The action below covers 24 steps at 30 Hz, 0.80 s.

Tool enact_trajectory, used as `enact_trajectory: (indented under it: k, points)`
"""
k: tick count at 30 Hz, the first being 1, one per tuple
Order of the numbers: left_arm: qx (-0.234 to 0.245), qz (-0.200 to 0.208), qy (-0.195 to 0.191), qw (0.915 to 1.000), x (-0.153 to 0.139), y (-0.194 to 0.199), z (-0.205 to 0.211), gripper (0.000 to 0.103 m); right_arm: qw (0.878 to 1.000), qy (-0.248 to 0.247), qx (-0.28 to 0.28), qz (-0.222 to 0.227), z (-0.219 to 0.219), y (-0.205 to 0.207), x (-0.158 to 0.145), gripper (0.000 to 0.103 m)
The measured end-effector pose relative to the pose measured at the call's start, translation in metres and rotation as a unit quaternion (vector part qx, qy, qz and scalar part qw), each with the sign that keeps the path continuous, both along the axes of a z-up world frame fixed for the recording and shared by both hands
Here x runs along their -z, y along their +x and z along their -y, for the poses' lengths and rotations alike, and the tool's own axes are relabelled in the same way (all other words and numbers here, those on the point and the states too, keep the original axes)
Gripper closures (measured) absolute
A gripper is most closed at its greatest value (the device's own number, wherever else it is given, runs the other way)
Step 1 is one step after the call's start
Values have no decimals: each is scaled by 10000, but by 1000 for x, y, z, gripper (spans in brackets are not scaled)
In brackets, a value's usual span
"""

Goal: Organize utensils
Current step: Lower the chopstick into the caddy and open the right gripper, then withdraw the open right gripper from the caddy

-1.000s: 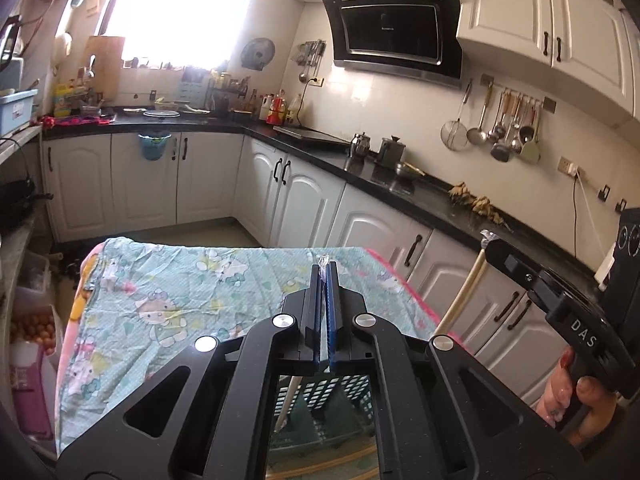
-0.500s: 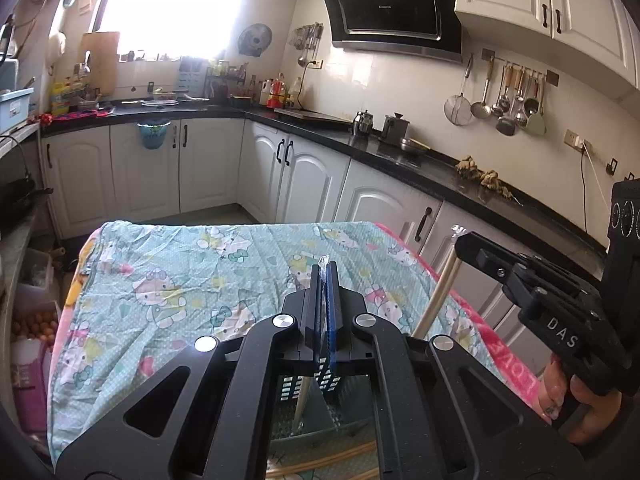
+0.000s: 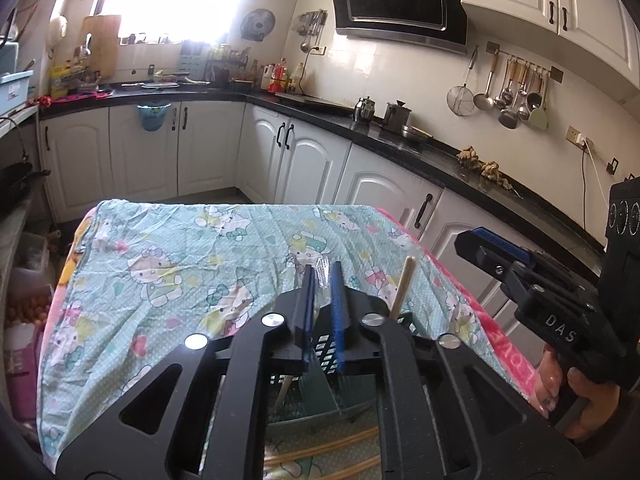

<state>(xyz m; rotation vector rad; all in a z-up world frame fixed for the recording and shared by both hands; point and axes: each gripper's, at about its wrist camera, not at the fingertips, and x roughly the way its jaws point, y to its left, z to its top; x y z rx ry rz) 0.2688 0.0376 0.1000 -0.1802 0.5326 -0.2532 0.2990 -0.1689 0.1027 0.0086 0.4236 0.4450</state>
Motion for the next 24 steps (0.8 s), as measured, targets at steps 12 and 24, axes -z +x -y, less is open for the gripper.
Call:
enact_trajectory:
  k: [12, 24]
  points:
    - [-190, 135, -20, 9997, -9, -18, -8, 53, 10000, 40, 77, -18, 12, -11, -1, 48]
    - [-316, 356, -45, 9989, -23, -51, -16, 20, 9999, 76, 76, 20, 27, -38, -6, 32]
